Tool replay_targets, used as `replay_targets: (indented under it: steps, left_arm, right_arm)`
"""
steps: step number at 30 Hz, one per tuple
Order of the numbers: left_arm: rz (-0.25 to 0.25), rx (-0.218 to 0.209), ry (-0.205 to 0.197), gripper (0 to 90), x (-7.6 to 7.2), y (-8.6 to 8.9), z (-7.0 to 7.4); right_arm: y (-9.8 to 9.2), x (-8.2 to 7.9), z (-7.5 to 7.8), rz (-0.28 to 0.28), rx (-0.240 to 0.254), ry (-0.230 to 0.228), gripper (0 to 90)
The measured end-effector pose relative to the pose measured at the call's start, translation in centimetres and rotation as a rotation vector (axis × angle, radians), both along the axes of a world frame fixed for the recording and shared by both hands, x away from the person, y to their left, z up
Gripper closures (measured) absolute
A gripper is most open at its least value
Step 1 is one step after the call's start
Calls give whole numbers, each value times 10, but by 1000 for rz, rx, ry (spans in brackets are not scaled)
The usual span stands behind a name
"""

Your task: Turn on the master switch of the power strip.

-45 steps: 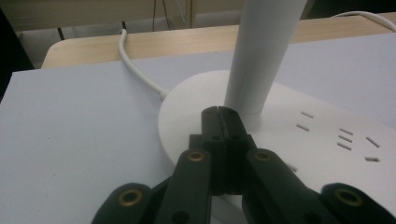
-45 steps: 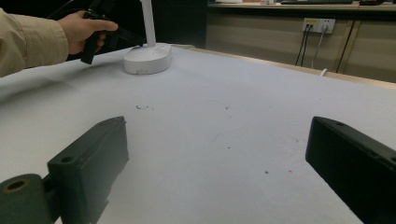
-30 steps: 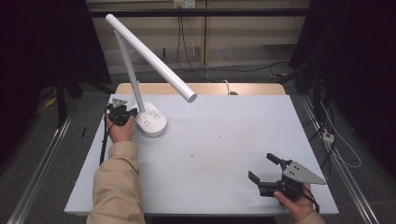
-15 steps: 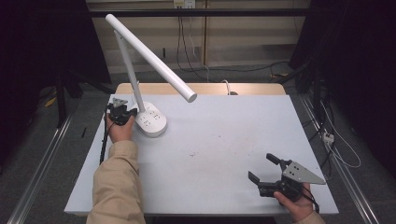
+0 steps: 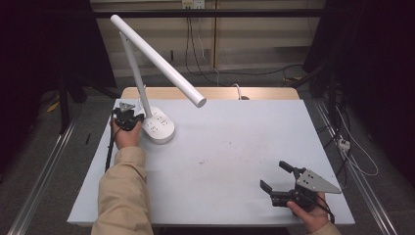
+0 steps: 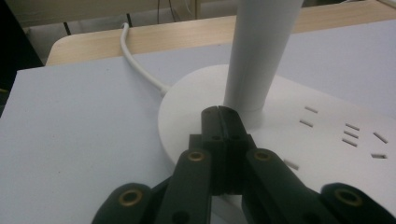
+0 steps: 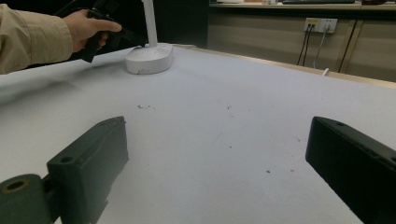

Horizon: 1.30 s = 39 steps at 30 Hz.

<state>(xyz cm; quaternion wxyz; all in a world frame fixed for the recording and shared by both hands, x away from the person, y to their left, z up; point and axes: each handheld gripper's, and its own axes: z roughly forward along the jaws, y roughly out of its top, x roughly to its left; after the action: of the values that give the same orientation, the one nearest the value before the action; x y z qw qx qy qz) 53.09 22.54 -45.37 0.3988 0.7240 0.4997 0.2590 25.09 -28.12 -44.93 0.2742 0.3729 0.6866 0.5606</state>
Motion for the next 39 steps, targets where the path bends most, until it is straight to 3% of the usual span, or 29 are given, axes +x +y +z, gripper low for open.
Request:
replay_targets:
  steps: [6,13,15,17,23,25,28,30,32,39]
  left_arm:
    - [6,12,6,900,0,-2,0]
    - [9,-17,4,900,-1,-1,1]
    - [2,10,1,900,-1,-3,3]
    - [9,-30,-6,900,-1,-2,3]
    - [7,8,-24,900,-3,-7,4]
    - [7,1,-20,900,-4,-8,5]
    - [6,-14,-13,857,-6,-8,5]
    - [7,-34,-7,783,-8,-8,4]
    - [1,-23,4,726,-9,-9,5]
    - [1,-51,-4,642,-14,-9,14]
  right_arm:
    - [-1,-1,0,-3,2,0,53]
    - [-2,0,1,-4,4,-1,53]
    - [-1,0,0,-4,3,0,52]
    - [-1,1,0,-3,6,3,53]
    - [0,1,1,-4,8,1,53]
    - [0,1,1,-4,7,-1,52]
    - [0,1,1,-5,9,-2,52]
    - [-1,2,1,-7,9,-1,52]
    - [0,3,1,-4,12,-1,52]
    - [3,4,1,7,15,0,52]
